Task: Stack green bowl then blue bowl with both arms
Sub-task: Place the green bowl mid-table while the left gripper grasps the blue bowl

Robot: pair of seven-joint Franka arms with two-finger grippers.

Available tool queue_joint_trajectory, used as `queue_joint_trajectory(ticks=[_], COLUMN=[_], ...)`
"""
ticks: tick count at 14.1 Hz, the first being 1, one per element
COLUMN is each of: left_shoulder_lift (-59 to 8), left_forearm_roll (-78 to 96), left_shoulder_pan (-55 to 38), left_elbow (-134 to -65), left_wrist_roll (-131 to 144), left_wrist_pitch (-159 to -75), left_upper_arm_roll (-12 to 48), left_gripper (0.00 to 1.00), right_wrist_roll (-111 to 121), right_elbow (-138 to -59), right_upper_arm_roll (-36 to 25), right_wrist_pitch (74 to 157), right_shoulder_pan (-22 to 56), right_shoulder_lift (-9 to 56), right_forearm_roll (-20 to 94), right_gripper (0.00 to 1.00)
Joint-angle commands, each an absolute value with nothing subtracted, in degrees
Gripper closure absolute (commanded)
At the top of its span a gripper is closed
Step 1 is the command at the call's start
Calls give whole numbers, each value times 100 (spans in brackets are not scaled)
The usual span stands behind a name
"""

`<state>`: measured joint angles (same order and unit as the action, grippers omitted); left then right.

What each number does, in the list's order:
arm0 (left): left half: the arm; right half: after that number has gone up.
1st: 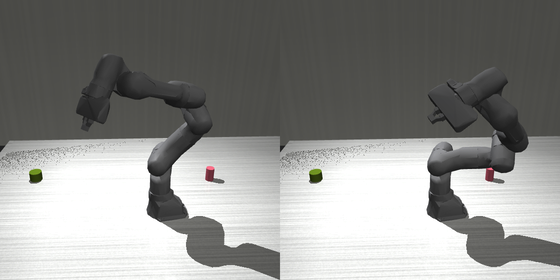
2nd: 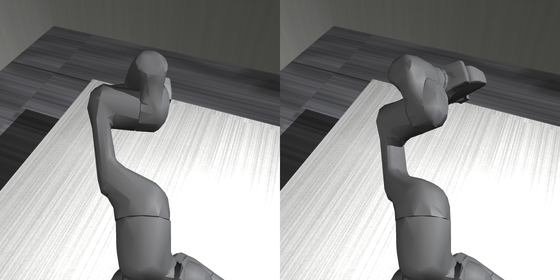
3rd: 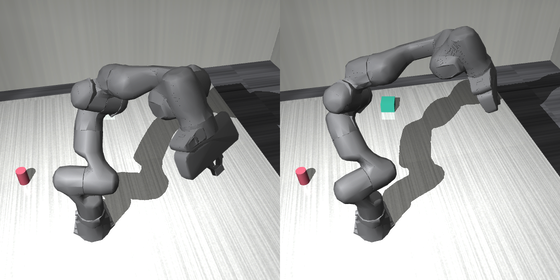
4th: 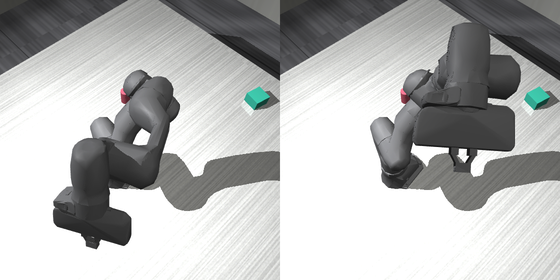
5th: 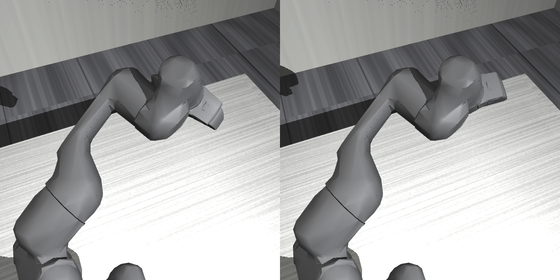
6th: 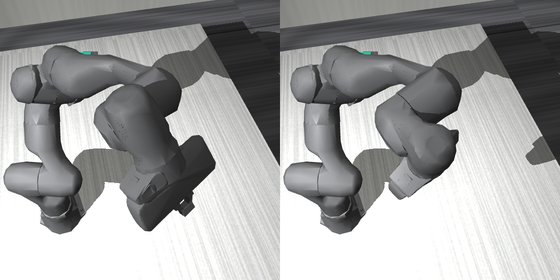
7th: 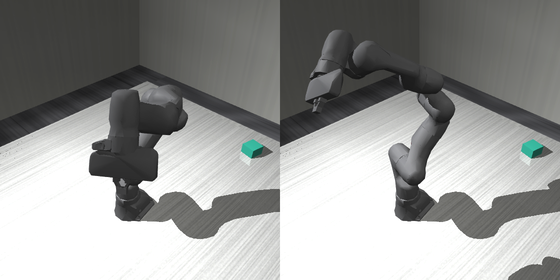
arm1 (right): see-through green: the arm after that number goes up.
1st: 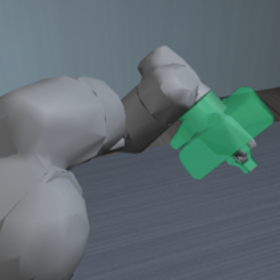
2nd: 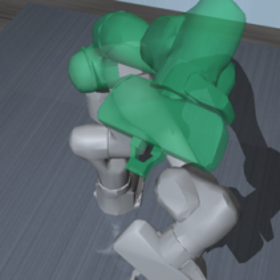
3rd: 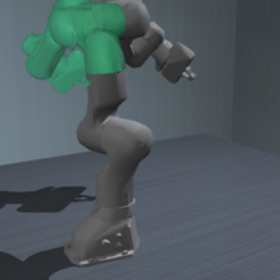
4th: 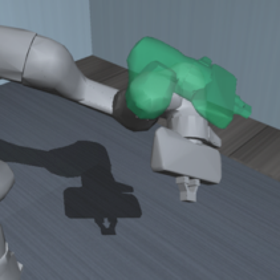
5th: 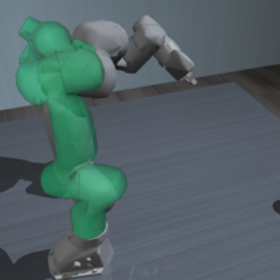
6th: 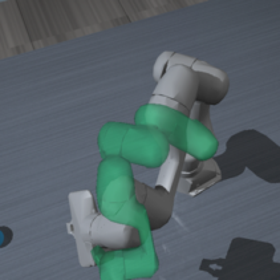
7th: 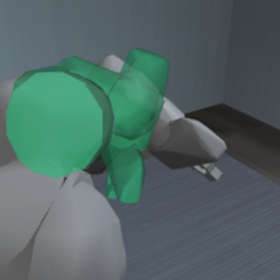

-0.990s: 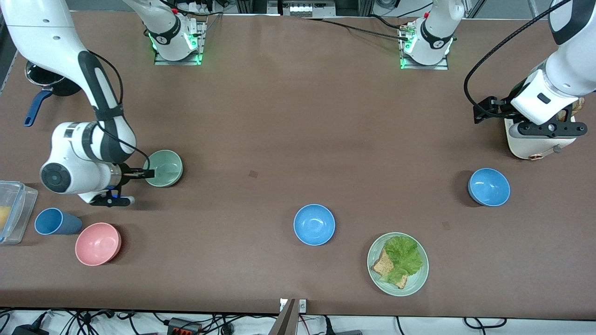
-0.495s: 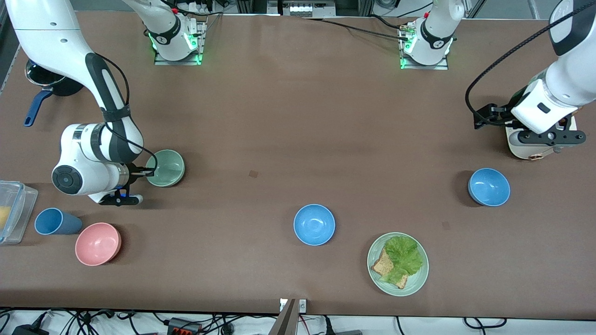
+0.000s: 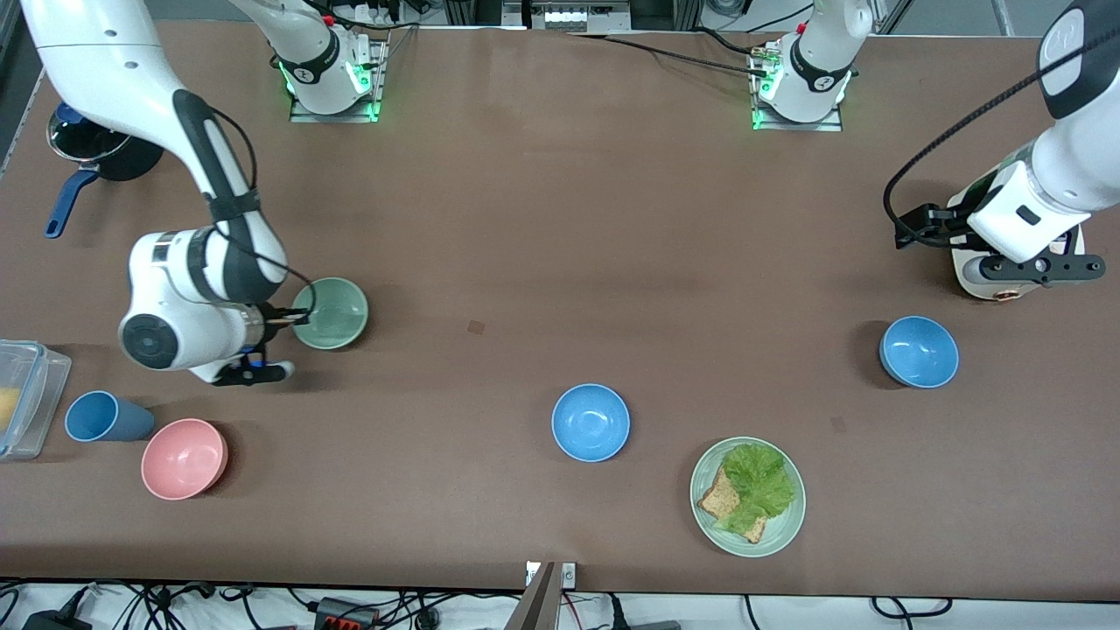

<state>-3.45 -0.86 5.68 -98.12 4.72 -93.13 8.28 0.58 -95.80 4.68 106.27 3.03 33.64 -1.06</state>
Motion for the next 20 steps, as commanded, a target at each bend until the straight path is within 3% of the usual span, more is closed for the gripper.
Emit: queue_joint_trajectory(ticks=[1,4,10,18,19,20], left_shoulder_lift=[-510,-763,-1922,-2996,-3093,-3189], left_forearm_roll=[-9,-384,-484,-483,-483,-483], left_shoulder_pan=[633,938,2037,2381,2399,2417], left_elbow=[-9598,-9598,-9694,-10038,-10028,-10028], left_wrist_roll=[448,47,-1686,-1942,-1942,-1942], left_wrist_pitch=[-9211,-9446,-10834,-12278,-12383,-12540], left_upper_arm_roll=[835,835,852,870,870,870], left_gripper=[0,0,0,0,0,0], right_wrist_roll=[-201,-1033,-2600,-3445,-3463,-3611], right_elbow=[-9387,-9317,-9211,-9228,-9229,-9211], right_upper_arm_roll=[702,1089,1081,1081,1081,1081], right_wrist_pitch=[10397,10546,11679,12103,12103,12103], right_shoulder_pan=[728,1272,2687,3067,3076,3076], right_shoulder_lift=[3296,3305,3603,3929,3937,3929], right_forearm_roll=[-53,140,606,615,624,615], right_gripper=[100,100,100,100,87,52])
